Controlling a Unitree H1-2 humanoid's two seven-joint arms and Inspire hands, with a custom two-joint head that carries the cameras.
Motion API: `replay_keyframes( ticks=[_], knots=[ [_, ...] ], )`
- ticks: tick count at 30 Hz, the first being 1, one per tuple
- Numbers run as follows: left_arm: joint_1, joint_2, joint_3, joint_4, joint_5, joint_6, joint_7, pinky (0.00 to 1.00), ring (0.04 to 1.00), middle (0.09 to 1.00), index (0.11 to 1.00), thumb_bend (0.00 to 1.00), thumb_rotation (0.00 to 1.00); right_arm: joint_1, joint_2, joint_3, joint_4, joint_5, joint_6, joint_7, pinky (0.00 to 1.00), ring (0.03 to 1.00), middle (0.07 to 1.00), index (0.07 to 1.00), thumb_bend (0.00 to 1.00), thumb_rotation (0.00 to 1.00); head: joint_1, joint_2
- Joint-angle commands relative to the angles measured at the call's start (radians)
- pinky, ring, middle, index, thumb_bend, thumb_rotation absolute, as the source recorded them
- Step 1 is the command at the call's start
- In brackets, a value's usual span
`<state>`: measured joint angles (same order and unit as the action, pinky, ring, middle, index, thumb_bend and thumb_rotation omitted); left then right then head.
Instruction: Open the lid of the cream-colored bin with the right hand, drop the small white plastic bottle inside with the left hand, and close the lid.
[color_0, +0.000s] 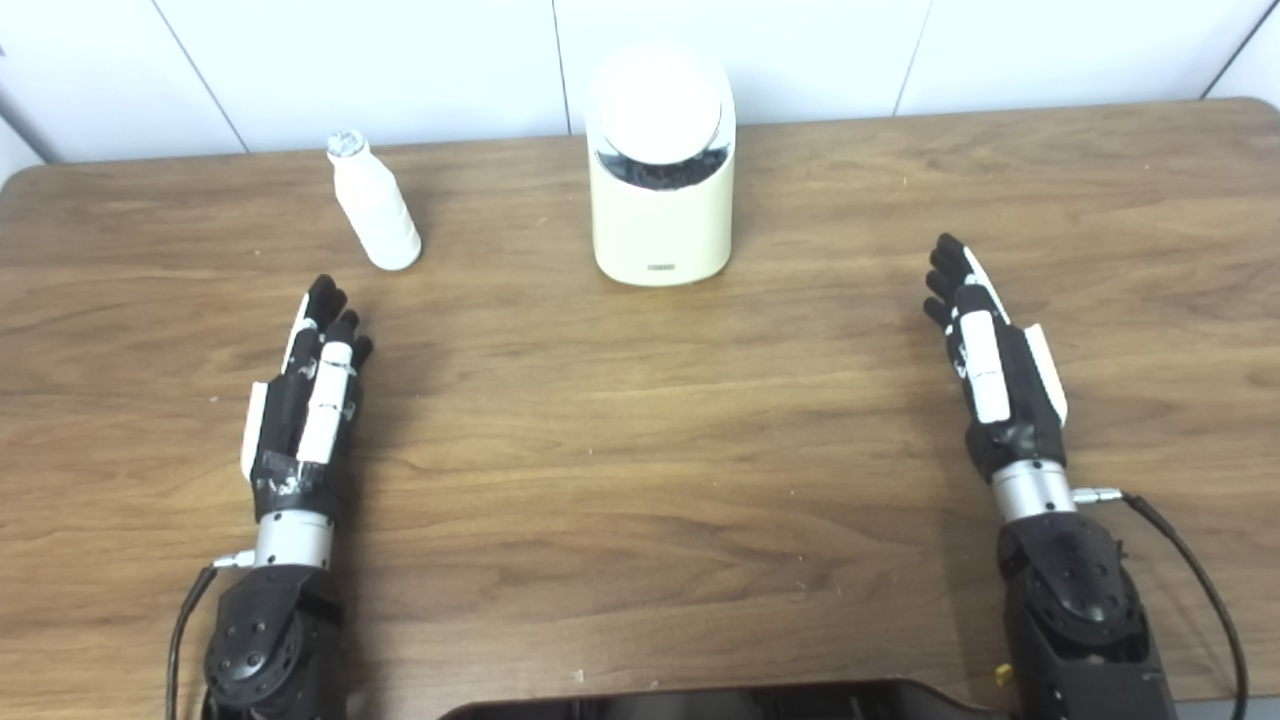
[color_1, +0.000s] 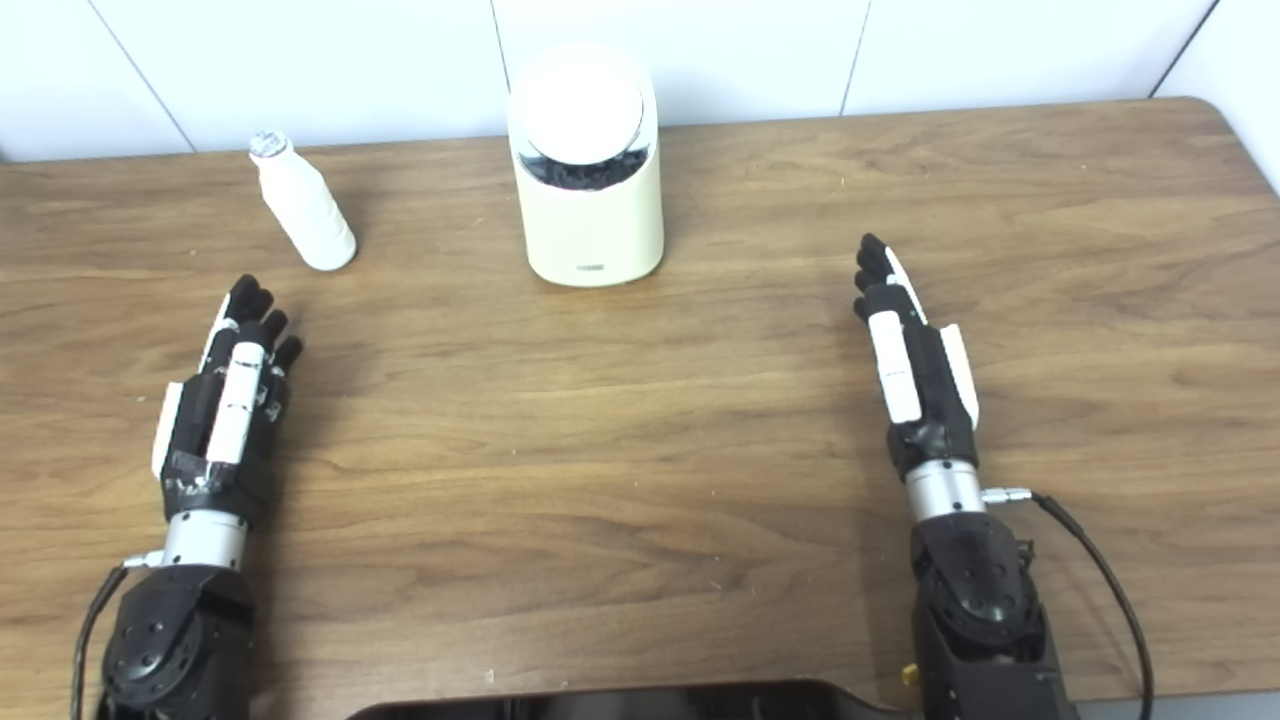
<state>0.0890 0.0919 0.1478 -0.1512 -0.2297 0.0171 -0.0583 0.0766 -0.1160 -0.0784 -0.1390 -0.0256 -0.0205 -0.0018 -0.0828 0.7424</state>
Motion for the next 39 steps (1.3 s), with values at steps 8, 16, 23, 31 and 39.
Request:
replay_keyframes(
  ticks=[8,16,23,31,39],
  knots=[
    [0.008,0.005,-0.012,0.037,0.036,-0.082,-0.007,1.00,1.000,1.000,1.000,0.33,0.63,0.014,-0.005,0.002,0.033,-0.017,-0.042,-0.004,0.93,0.946,0.955,0.939,0.48,1.00,0.010,-0.081],
    [0.009,0.001,-0.017,0.083,0.037,-0.130,-0.012,1.00,1.000,1.000,1.000,0.28,0.60,0.020,-0.007,0.005,0.083,-0.030,-0.079,-0.007,0.97,0.955,0.962,0.944,0.48,1.00,0.020,-0.154],
    [0.006,-0.005,-0.019,0.111,0.033,-0.159,-0.011,1.00,1.000,1.000,1.000,0.27,0.59,0.019,-0.008,0.008,0.113,-0.040,-0.112,-0.005,0.98,0.963,0.963,0.945,0.48,1.00,0.025,-0.197],
    [0.001,-0.006,-0.030,0.151,0.056,-0.192,-0.009,1.00,1.000,1.000,1.000,0.25,0.57,0.014,-0.012,0.011,0.159,-0.050,-0.143,-0.008,0.99,0.976,0.966,0.937,0.49,1.00,0.044,-0.263],
    [-0.003,-0.010,-0.035,0.171,0.057,-0.212,-0.016,1.00,1.000,1.000,1.000,0.18,0.51,0.003,-0.025,0.014,0.214,-0.053,-0.192,-0.004,1.00,1.000,0.968,0.946,0.54,1.00,0.058,-0.276]
  ],
)
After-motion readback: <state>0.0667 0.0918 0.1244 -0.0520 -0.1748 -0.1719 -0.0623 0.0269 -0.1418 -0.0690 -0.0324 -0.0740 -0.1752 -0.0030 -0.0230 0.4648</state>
